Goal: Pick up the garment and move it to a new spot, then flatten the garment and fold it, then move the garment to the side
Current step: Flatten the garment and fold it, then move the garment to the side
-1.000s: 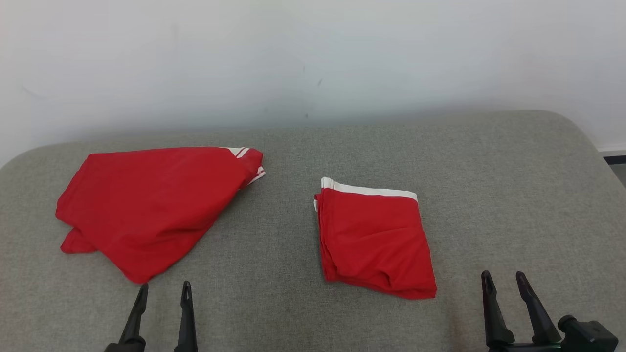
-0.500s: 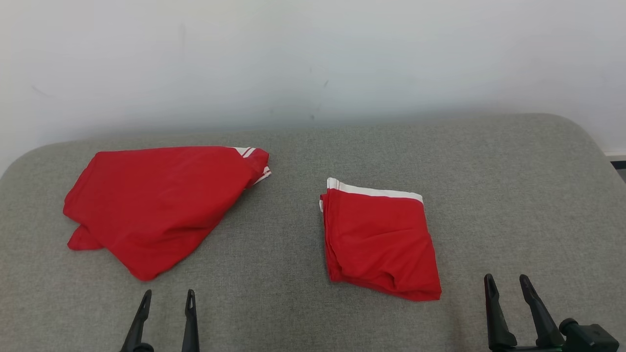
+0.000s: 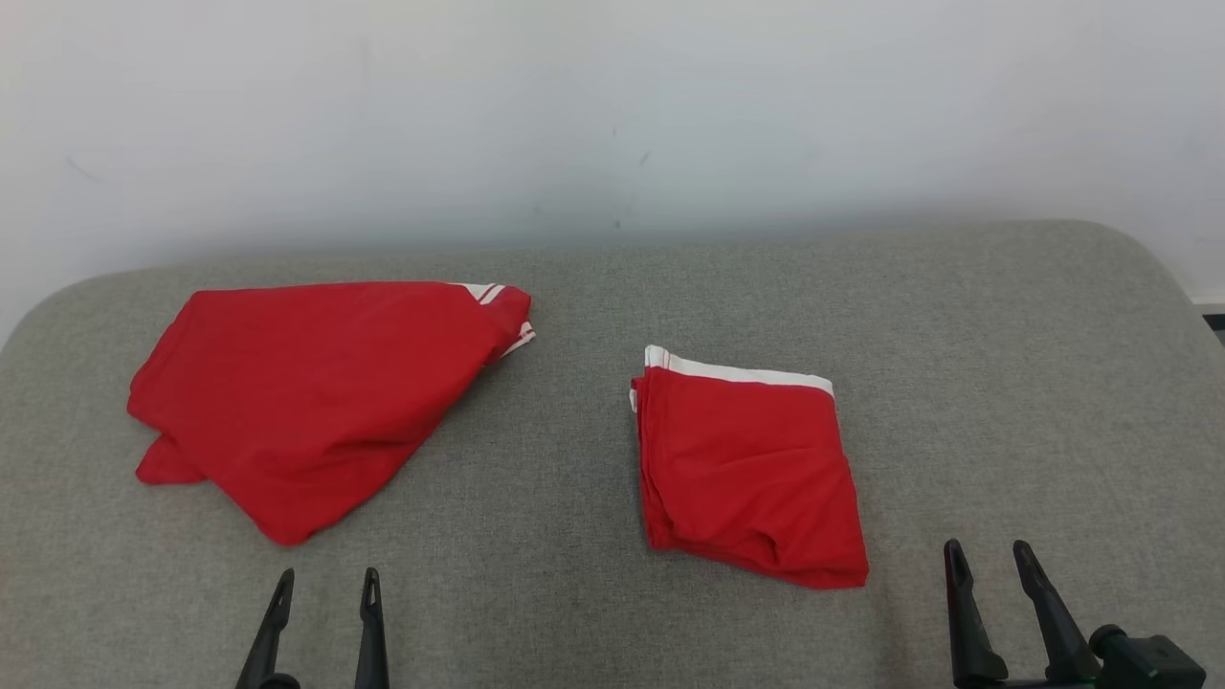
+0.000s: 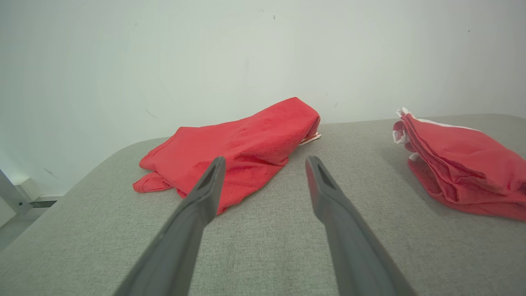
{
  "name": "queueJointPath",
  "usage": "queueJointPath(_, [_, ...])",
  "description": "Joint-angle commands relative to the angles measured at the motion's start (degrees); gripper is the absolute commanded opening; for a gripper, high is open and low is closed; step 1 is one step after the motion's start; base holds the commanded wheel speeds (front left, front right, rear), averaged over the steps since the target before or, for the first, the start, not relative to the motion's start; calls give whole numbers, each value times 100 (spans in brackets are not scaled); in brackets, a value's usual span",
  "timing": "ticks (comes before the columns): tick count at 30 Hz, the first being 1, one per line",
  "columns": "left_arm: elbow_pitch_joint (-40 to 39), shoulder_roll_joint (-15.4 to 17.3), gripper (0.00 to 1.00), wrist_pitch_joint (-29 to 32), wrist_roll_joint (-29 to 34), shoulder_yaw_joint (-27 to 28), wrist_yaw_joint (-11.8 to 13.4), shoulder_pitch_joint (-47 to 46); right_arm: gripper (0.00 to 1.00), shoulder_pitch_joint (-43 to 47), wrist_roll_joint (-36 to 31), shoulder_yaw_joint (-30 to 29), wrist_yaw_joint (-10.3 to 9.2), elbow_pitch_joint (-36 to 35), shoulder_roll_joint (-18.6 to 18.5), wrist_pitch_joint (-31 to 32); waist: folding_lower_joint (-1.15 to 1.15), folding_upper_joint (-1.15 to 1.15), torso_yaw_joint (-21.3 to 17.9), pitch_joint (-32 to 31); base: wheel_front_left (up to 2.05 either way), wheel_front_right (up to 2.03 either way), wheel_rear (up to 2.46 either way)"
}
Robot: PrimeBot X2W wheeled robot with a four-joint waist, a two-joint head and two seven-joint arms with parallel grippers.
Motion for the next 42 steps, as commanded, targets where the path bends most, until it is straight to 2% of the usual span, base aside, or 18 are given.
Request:
queueJointPath(1, [-18, 0, 100, -19, -1, 4, 11, 45, 100, 2, -25, 2, -14, 13, 25, -27, 0, 0, 5, 2, 0, 0, 0])
queueJointPath(16, [-6, -8, 100, -19, 2, 15, -8, 47, 100, -62, -51, 66, -14, 77, -40, -27, 0, 0, 18, -11, 0, 0, 0])
queueJointPath(26, [12, -13, 100, -19, 21, -75, -28, -84, 100, -818, 6, 307, -14, 390, -339, -26, 0, 0, 87, 84, 0, 0, 0])
queueJointPath(30, [19, -16, 100, -19, 35, -153, -28, -182, 100, -1422, 90, 454, -14, 892, -541, -22, 0, 0, 197, 216, 0, 0, 0])
queueJointPath(36, [66, -21, 100, -19, 17, -294, -29, -425, 100, -2282, 278, 735, -14, 2019, -847, 87, 0, 0, 446, 499, 0, 0, 0])
queueJointPath(42, [116, -25, 100, -19, -32, -407, 3, -655, 100, -2871, 542, 1166, -14, 3036, -938, 171, 0, 0, 630, 801, 0, 0, 0])
